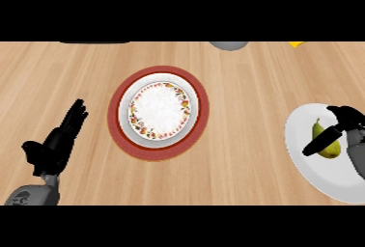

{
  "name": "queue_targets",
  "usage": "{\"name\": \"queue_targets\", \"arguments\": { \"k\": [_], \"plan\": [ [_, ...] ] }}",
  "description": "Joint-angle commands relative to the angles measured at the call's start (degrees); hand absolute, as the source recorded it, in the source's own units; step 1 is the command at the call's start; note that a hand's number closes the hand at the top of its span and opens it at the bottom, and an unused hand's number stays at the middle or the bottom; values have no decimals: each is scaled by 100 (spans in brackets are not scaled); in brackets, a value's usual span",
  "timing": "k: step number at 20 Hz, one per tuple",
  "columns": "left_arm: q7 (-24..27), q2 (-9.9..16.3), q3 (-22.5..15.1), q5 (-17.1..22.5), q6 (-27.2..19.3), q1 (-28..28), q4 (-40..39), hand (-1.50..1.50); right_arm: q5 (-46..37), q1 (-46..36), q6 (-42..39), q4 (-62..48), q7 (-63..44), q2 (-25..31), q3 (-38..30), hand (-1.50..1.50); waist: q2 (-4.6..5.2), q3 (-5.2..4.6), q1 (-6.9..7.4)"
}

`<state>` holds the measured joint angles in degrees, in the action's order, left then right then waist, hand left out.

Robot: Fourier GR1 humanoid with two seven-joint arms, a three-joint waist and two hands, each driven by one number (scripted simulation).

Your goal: Pick the pear from the plate and place it in the plate

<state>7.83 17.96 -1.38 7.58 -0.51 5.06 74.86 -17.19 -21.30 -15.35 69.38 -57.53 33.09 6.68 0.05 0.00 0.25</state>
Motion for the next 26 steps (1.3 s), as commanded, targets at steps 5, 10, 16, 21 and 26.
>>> {"name": "queue_targets", "arguments": {
  "k": [5, 10, 16, 21, 26],
  "plan": [
    [-60, -312, -8, -213, -107, -108, 181, 0, -419, -62, -345, -746, 120, 4, -207, -150, -3, 0, -6],
    [-185, -405, -122, -408, -167, -392, 574, 0, -430, 4, -344, -1360, 989, -354, -242, 150, 4, 4, 32],
    [-234, -290, 156, -275, 58, -74, 303, 0, -626, 261, -160, -1083, 1378, -343, -343, 150, -8, 1, -20],
    [-214, -303, 136, -367, -20, -302, 355, 0, -1117, 817, 614, 265, 1422, -826, 198, 150, -70, -7, -158],
    [7, -180, 360, -246, 85, -368, 102, 0, -2160, 1728, 1882, 1971, 1543, -1384, 1224, 150, -146, -20, -376]
  ]
}}
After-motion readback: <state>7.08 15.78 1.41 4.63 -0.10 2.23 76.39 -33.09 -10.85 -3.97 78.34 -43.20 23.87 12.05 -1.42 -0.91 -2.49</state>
